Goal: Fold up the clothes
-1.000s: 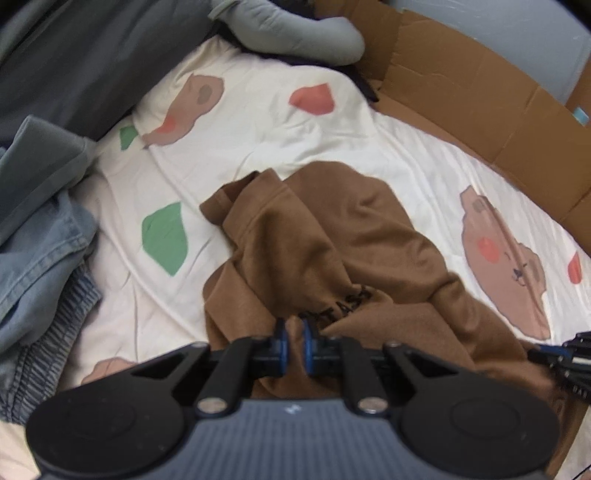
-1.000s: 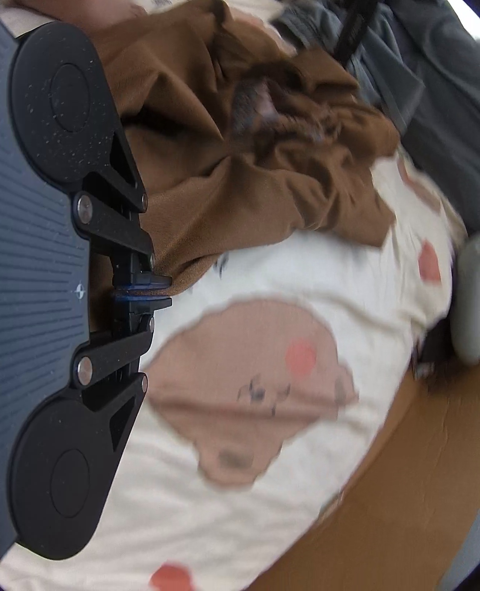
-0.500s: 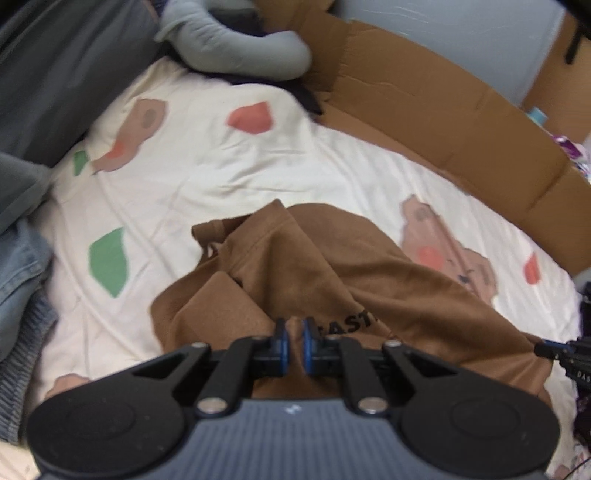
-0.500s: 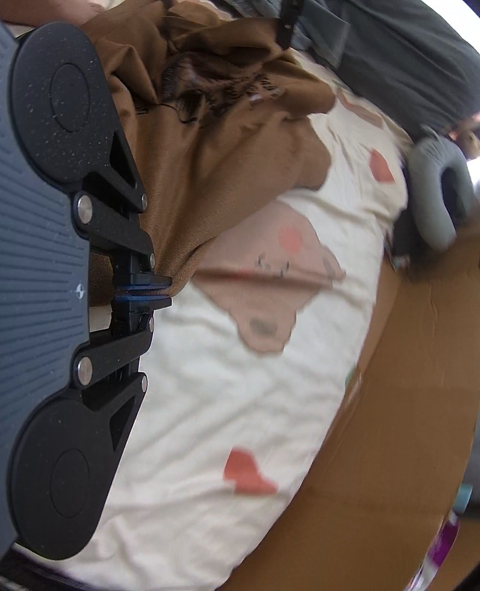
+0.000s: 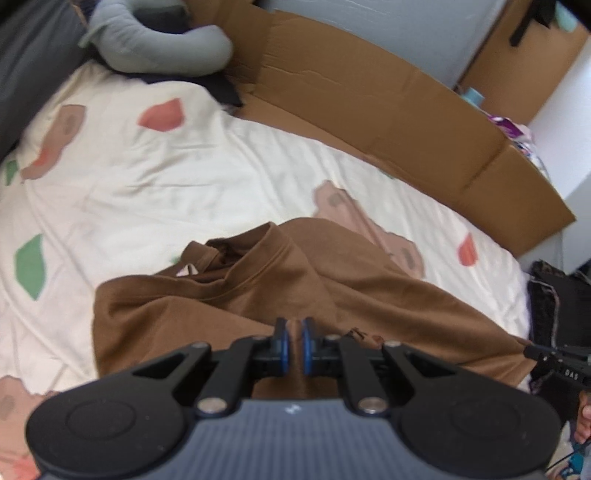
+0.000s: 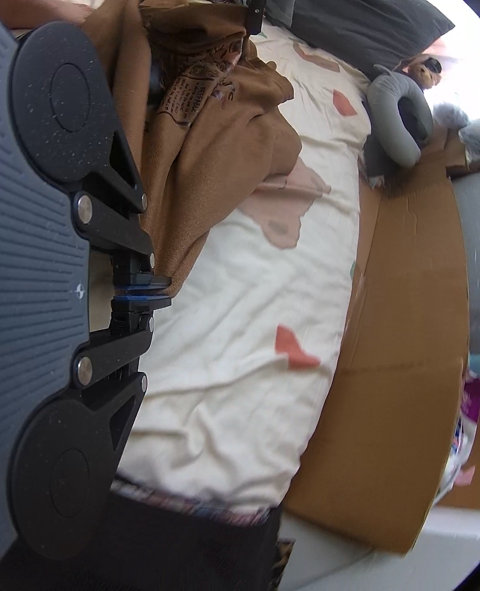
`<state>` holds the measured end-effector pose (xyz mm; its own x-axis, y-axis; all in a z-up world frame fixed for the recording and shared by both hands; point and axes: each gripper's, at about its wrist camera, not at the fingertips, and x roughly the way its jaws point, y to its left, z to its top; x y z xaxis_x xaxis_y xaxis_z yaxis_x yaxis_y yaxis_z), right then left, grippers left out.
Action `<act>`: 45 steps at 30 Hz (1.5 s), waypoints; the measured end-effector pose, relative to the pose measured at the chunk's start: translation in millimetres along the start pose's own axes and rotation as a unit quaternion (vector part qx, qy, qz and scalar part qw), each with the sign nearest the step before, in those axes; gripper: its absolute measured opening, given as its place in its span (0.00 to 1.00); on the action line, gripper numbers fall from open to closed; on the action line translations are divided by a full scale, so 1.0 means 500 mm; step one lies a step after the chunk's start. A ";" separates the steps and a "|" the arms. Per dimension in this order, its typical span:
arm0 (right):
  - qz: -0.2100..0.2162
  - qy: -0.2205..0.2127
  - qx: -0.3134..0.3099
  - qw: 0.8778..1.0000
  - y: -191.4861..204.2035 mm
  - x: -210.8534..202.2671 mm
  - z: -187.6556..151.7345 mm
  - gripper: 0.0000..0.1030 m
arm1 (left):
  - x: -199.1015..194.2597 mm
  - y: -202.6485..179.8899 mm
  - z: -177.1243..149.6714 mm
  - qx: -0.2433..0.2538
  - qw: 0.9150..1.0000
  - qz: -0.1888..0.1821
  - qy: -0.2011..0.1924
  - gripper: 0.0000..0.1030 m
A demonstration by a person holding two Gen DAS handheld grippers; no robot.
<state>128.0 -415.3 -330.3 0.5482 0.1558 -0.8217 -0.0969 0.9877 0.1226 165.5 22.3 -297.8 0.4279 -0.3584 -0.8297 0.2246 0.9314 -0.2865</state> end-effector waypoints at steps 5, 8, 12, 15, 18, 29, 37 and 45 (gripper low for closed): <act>-0.019 0.003 0.017 1.000 -0.033 -0.039 -0.037 0.00 | 0.012 -0.031 -0.012 0.013 0.999 -0.033 0.010 0.08; -0.033 0.006 0.027 0.999 -0.052 -0.062 -0.052 0.00 | 0.017 -0.045 -0.020 0.016 0.998 -0.052 0.016 0.08; -0.059 0.008 0.041 0.997 -0.076 -0.091 -0.066 0.00 | 0.014 -0.063 -0.034 0.023 0.996 -0.081 0.023 0.08; -0.067 0.013 0.049 0.996 -0.085 -0.101 -0.077 0.00 | 0.013 -0.073 -0.046 0.033 0.995 -0.093 0.030 0.08; -0.057 0.021 0.050 0.997 -0.080 -0.096 -0.083 0.02 | 0.011 -0.066 -0.058 0.036 0.995 -0.085 0.041 0.08; -0.021 0.036 0.058 0.997 -0.063 -0.078 -0.091 0.24 | -0.049 0.017 -0.075 0.025 0.998 -0.017 0.053 0.08; -0.005 0.012 0.044 0.999 -0.046 -0.063 -0.048 0.25 | -0.055 0.061 -0.124 0.013 0.995 0.006 0.097 0.07; 0.008 0.008 0.027 1.000 -0.020 -0.016 -0.013 0.25 | -0.052 0.067 -0.164 0.013 0.991 0.013 0.130 0.07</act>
